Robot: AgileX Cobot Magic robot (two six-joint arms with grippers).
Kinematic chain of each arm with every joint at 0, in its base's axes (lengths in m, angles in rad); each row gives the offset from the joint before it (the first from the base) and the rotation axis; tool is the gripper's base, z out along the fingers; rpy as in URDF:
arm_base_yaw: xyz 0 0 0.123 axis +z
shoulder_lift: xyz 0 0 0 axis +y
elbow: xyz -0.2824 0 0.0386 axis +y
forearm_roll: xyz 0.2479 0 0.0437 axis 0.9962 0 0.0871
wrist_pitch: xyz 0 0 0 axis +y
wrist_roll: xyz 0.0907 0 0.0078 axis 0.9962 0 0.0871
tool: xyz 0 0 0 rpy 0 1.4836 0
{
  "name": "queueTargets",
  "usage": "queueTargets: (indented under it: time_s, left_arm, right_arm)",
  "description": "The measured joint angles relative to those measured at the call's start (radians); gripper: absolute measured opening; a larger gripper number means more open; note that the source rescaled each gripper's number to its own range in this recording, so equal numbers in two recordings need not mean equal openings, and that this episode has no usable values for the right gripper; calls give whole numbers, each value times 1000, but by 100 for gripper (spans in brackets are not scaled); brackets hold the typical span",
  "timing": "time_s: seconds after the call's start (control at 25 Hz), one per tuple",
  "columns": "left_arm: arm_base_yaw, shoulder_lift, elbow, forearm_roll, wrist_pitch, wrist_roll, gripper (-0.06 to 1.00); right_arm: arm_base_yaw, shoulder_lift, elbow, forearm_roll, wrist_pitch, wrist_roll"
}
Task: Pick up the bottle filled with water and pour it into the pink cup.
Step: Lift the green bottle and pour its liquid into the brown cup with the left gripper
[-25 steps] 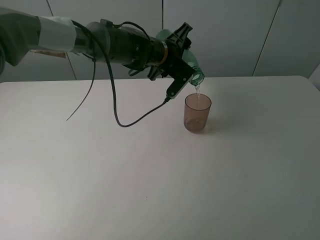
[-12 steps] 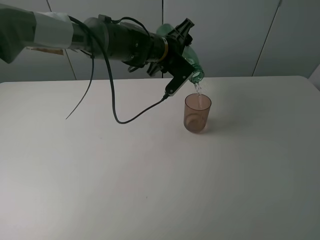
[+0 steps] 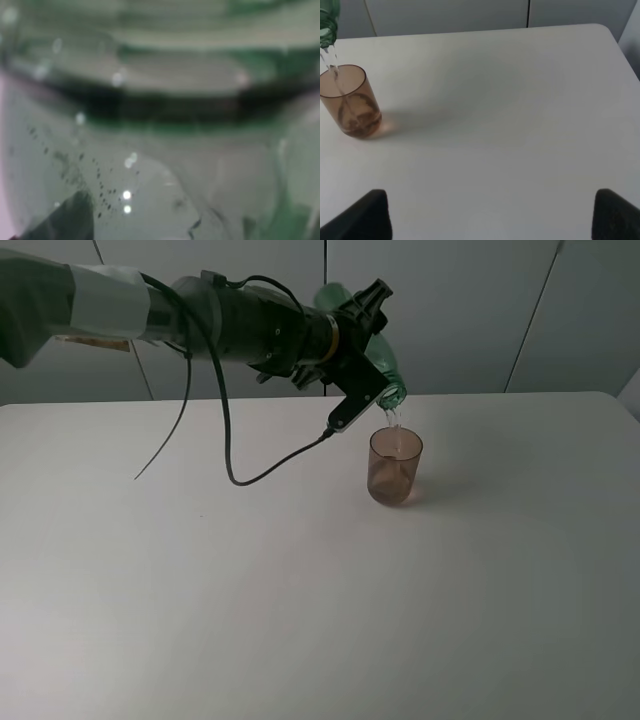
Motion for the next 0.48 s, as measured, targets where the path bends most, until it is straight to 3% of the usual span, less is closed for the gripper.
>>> queueTargets:
  time_s: [0.48]
  left_arm:
    - [-15, -2, 0, 0, 43, 17, 1]
  right_arm:
    - [0, 0, 0, 0, 0, 0]
